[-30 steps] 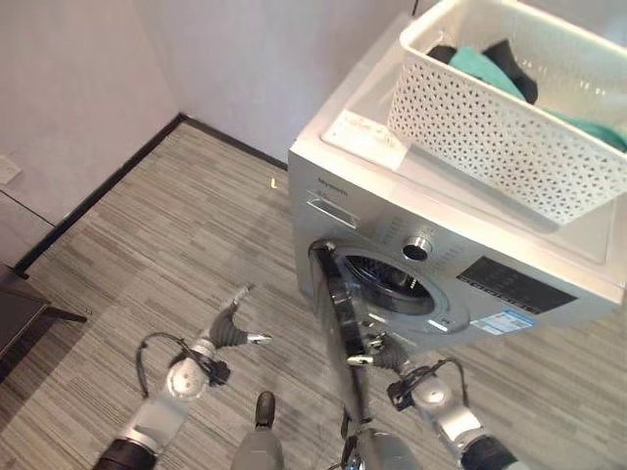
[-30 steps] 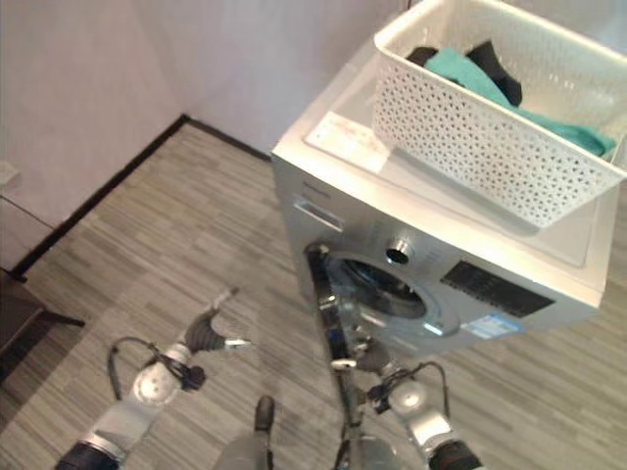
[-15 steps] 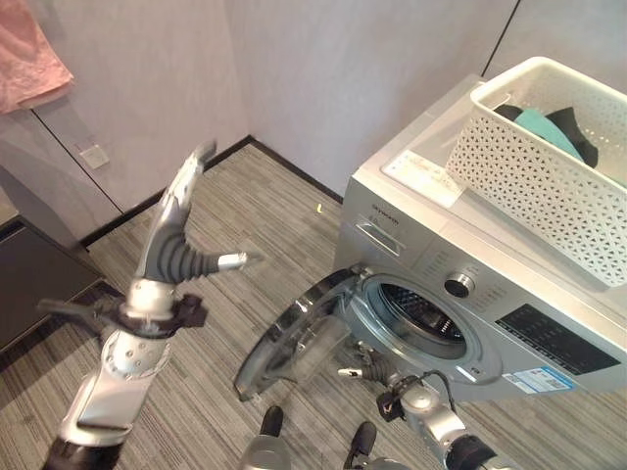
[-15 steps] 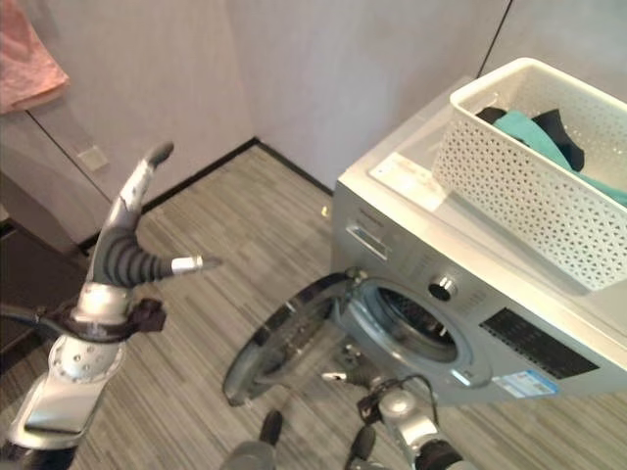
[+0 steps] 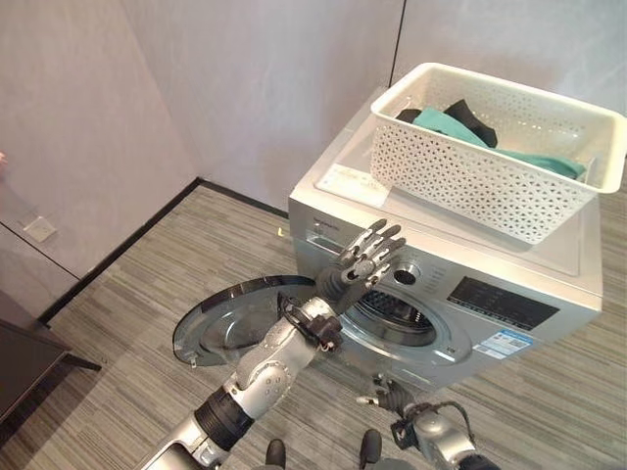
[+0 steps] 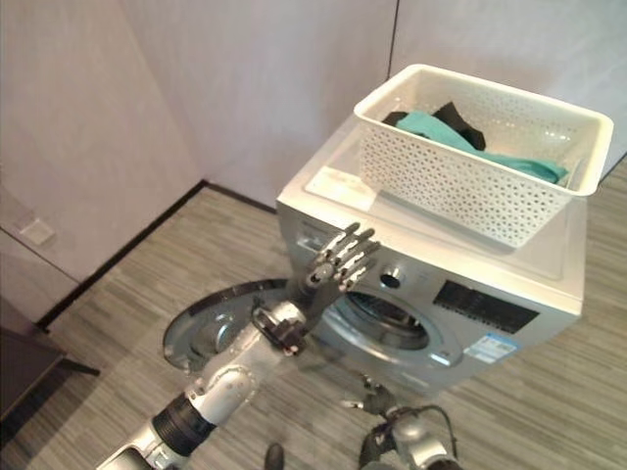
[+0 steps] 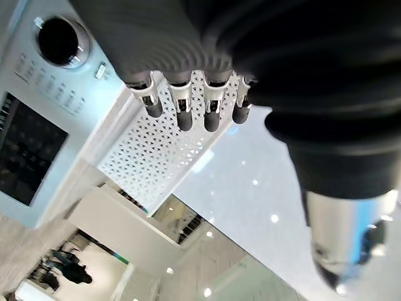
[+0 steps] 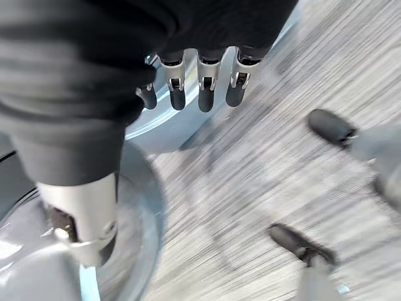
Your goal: Grab the laundry basket,head to the washer,open it,put in the laundry and shut it.
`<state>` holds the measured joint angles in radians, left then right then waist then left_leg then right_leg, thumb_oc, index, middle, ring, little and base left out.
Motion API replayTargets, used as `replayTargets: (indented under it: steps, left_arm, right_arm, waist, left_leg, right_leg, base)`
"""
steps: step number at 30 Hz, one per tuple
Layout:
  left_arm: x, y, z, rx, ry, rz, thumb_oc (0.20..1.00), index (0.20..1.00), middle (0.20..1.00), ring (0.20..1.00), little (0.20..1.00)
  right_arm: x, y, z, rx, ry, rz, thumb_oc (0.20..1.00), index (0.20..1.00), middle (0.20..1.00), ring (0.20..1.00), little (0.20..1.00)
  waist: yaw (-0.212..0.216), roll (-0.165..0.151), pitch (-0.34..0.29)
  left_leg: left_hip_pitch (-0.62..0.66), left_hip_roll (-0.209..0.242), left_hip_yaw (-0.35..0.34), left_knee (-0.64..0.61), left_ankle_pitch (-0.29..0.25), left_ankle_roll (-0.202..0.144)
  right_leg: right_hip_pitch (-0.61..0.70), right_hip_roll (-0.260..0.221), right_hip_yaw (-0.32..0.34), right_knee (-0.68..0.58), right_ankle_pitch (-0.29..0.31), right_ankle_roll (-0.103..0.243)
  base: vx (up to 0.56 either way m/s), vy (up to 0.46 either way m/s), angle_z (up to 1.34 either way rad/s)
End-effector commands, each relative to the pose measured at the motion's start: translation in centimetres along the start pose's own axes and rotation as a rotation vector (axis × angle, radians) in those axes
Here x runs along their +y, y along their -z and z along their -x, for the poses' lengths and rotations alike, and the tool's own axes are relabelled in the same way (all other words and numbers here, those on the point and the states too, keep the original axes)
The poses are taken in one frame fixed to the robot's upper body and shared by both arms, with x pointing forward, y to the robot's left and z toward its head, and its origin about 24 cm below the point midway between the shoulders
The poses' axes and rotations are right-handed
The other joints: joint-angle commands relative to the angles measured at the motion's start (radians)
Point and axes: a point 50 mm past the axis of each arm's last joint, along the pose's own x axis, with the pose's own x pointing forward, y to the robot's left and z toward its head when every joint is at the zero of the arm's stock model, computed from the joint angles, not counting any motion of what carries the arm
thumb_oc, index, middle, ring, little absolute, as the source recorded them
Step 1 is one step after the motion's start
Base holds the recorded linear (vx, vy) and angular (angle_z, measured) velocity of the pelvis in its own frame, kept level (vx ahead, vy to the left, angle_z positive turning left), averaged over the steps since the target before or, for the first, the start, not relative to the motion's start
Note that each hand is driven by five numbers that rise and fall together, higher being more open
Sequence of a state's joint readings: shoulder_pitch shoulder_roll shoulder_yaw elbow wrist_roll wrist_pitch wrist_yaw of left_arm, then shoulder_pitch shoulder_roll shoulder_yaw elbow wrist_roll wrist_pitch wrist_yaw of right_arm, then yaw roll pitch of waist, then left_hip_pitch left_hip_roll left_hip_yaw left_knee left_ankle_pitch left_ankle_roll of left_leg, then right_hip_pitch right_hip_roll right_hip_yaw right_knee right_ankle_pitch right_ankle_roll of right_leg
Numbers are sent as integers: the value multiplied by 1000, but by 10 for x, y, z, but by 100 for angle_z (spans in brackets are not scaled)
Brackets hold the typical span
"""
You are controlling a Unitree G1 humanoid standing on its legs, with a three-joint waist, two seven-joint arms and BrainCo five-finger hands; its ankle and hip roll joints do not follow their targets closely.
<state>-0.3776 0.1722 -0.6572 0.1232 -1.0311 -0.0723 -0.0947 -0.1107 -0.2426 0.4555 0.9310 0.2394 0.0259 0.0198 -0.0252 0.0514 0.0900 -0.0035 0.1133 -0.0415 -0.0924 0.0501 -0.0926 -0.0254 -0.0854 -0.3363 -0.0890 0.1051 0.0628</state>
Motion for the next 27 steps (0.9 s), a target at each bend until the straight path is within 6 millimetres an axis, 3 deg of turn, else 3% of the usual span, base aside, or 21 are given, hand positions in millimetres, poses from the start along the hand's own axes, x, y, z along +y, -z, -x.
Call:
replayTargets:
  steps: [1,2,6,7,9,11,12,13,16,17,18,19,20,23,27]
  left_arm:
    - [-2,-29,-13,7,43,-443,1000,1000,1000,1000,1000]
    - [1,-17,-19,82,51,-492,1000,1000,1000,1000,1000]
    - [-3,-14,-36,102,84,-686,1000,1000,1000,1000,1000]
    - [-2,-9,-37,162,127,-791,1000,1000,1000,1000,1000]
    - [12,-12,-35,213,109,-942,1000,1000,1000,1000,1000]
    - [33,-2,-33,338,86,-1106,1000,1000,1000,1000,1000]
    - [33,-1,-33,337,87,-1107,1000,1000,1000,1000,1000]
    - [56,8,-28,472,49,-1261,1000,1000,1000,1000,1000]
    - [77,13,-24,592,5,-1434,1000,1000,1000,1000,1000]
    - [100,17,-15,733,-34,-1569,1000,1000,1000,1000,1000]
    - [100,18,-15,732,-33,-1570,1000,1000,1000,1000,1000]
    - [122,13,-1,840,-117,-1618,1000,1000,1000,1000,1000]
    - [122,13,-1,838,-117,-1619,1000,1000,1000,1000,1000]
    - [147,-8,17,918,-236,-1676,1000,1000,1000,1000,1000]
    - [164,-65,24,786,-501,-1765,1000,1000,1000,1000,1000]
  right_arm:
    - [6,-55,4,-218,-33,49,1000,1000,1000,1000,1000]
    - [-8,-33,7,-162,-2,33,1000,1000,1000,1000,1000]
    - [-16,-9,3,-66,55,-21,1000,1000,1000,1000,1000]
    - [-12,-22,-3,-84,57,-28,1000,1000,1000,1000,1000]
    - [-10,-31,-2,-128,44,-9,1000,1000,1000,1000,1000]
    - [-11,-37,0,-162,30,5,1000,1000,1000,1000,1000]
    - [-11,-37,0,-162,31,5,1000,1000,1000,1000,1000]
    - [-14,-43,2,-190,24,16,1000,1000,1000,1000,1000]
    - [-16,-49,2,-207,22,23,1000,1000,1000,1000,1000]
    - [-17,-59,2,-241,16,45,1000,1000,1000,1000,1000]
    - [-17,-60,2,-242,17,44,1000,1000,1000,1000,1000]
    - [-21,-67,4,-272,24,51,1000,1000,1000,1000,1000]
    - [-21,-67,4,-272,25,51,1000,1000,1000,1000,1000]
    - [-26,-75,7,-306,37,50,1000,1000,1000,1000,1000]
    - [-30,-83,10,-362,63,29,1000,1000,1000,1000,1000]
  waist:
    - [-8,-46,46]
    - [-15,-47,50]
    - [-13,-46,49]
    - [-13,-34,58]
    - [-22,-35,68]
    - [-30,-39,77]
    - [-29,-39,77]
    - [-38,-45,92]
    - [-43,-49,110]
    - [-53,-58,128]
    - [-52,-58,127]
    - [-56,-66,145]
    - [-57,-66,143]
    - [-57,-81,157]
    - [-51,-94,179]
  left_leg:
    - [19,-12,67,5,-76,13]
    - [22,-11,71,5,-76,12]
    - [14,-17,61,5,-74,16]
    - [6,-22,59,5,-74,19]
    - [0,-23,73,5,-76,20]
    - [-5,-20,84,5,-75,20]
    - [-5,-20,85,5,-75,20]
    - [-15,-20,91,5,-72,20]
    - [-26,-16,98,5,-69,19]
    - [-46,-15,102,5,-58,19]
    - [-47,-15,102,5,-58,19]
    - [-60,-10,110,5,-54,17]
    - [-64,-12,109,5,-51,18]
    - [-88,-8,114,5,-42,18]
    - [-108,-4,113,5,-33,16]
  right_leg:
    - [63,-54,48,2,-125,60]
    - [64,-52,50,2,-127,61]
    - [63,-58,40,2,-127,64]
    - [54,-63,40,2,-123,70]
    - [38,-63,50,2,-118,73]
    - [26,-62,58,2,-115,74]
    - [26,-62,59,2,-115,74]
    - [11,-61,65,2,-110,75]
    - [-4,-57,74,2,-105,74]
    - [-29,-57,82,2,-94,75]
    - [-30,-57,82,2,-94,75]
    - [-47,-54,87,2,-88,76]
    - [-51,-56,87,2,-86,76]
    - [-76,-56,92,2,-77,75]
    - [-95,-59,91,2,-70,77]
  base:
    - [-19,15,-12]
    - [-3,14,-20]
    - [-1,17,-4]
    - [-44,60,3]
    - [-57,62,-3]
    - [-39,30,-7]
    - [-62,17,-5]
    - [-75,9,-4]
    - [-76,9,-9]
    - [-101,12,-15]
    - [-130,24,-12]
    - [-60,19,-9]
    - [-92,18,-8]
    - [-64,4,-3]
    - [-58,2,3]
